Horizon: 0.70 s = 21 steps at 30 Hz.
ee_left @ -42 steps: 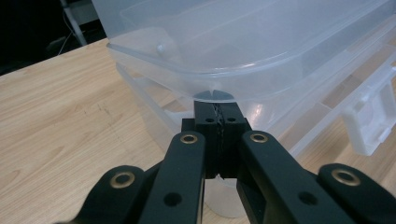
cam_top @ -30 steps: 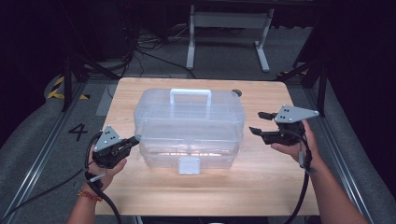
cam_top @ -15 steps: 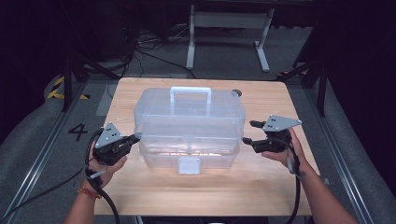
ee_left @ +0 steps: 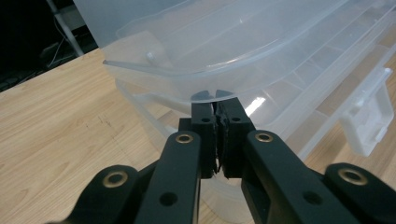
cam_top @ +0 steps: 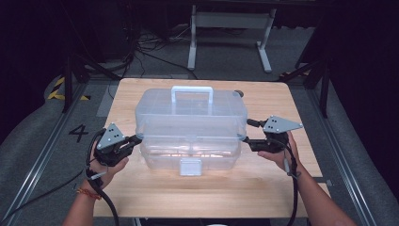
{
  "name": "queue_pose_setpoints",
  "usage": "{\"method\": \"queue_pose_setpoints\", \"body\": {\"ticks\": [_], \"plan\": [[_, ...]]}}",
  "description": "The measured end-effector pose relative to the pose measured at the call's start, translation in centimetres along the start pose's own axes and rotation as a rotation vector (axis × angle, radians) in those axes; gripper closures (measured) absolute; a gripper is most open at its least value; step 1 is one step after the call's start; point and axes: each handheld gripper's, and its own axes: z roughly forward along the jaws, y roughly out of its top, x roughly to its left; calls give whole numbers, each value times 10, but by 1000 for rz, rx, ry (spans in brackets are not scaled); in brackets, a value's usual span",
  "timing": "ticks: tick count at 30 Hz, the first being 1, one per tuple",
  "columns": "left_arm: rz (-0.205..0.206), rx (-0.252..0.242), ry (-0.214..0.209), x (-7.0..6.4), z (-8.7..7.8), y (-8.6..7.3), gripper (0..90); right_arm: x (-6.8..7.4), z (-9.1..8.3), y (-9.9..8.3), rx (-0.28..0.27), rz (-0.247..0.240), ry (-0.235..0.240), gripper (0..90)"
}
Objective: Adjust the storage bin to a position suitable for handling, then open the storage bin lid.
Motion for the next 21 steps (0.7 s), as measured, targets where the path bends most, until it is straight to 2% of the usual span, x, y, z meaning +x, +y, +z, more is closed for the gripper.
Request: {"method": "queue_pose_setpoints", "body": {"ticks": [3,6,12,17,21], "plan": [[6,0,-2,0,0,-3,847,0,0,0,-5,-1,-7,372],[-14,-2,-8,1,1,-10,834,1,0,1,-24,2,-19,378],[-27,0,5,-1,0,-20,794,0,-1,7,-89,14,-51,422],[-41,-17,26,-2,-9,-27,690,-3,0,13,-103,13,-58,423],[-51,-4,25,0,-18,-36,621,-2,2,17,-103,-6,-79,443]]}}
